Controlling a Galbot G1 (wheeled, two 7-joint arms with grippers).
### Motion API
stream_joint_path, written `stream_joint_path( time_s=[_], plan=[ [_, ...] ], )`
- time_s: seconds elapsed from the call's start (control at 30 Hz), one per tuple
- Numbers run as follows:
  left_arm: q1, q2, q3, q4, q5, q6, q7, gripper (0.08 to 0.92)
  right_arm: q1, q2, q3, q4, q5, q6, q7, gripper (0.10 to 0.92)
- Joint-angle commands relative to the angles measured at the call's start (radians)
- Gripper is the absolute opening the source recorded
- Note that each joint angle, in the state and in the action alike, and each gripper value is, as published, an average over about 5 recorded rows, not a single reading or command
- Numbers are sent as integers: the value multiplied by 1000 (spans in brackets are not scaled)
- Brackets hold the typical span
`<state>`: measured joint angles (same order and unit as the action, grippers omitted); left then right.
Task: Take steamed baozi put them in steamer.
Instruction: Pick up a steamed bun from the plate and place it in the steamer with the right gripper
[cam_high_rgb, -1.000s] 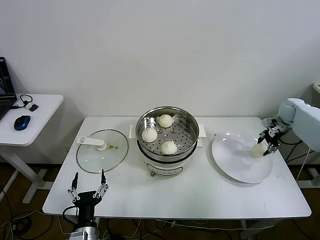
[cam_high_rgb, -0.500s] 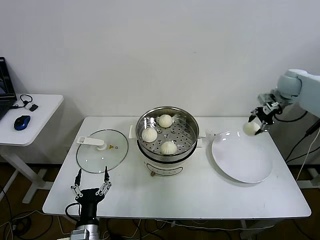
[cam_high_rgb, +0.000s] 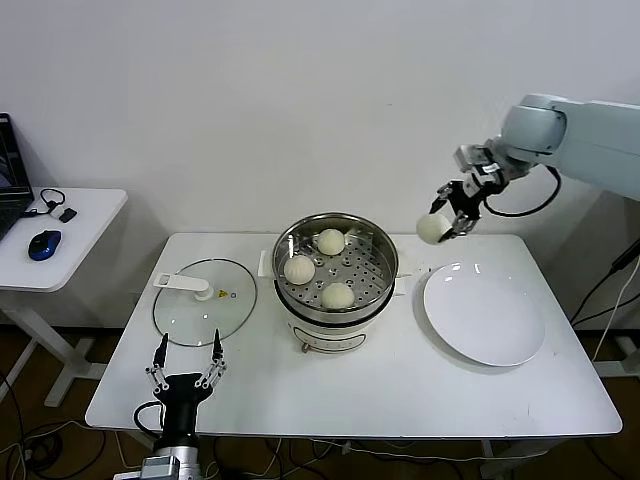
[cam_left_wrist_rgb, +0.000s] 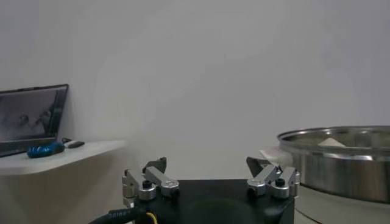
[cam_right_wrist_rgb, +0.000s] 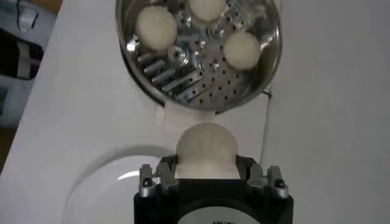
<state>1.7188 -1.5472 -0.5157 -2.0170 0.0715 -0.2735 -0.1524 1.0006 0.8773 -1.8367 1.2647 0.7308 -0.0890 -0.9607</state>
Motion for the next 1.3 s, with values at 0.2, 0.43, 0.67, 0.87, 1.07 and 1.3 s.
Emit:
stream_joint_path(
  time_s=[0.2, 0.43, 0.67, 0.87, 1.07, 1.3],
  plan=[
    [1, 3, -9, 8, -12, 1, 2, 823, -163, 175, 117, -43, 81, -104, 77, 653],
    [-5, -2, -23, 8, -18, 3, 3, 823, -253, 229, 167, -113, 39, -109, 86, 653],
    [-9, -5, -41, 11, -29, 4, 3, 823, -293, 232, 173, -120, 1, -111, 86, 653],
    [-13, -6, -48, 13, -32, 4, 3, 823, -315, 233, 177, -124, -10, -115, 89, 653],
    [-13, -8, -54, 12, -35, 4, 3, 823, -330, 242, 186, -133, -28, -119, 90, 653],
    [-12, -12, -55, 7, -35, 3, 3, 823, -333, 245, 182, -143, -49, -115, 76, 699]
  ],
)
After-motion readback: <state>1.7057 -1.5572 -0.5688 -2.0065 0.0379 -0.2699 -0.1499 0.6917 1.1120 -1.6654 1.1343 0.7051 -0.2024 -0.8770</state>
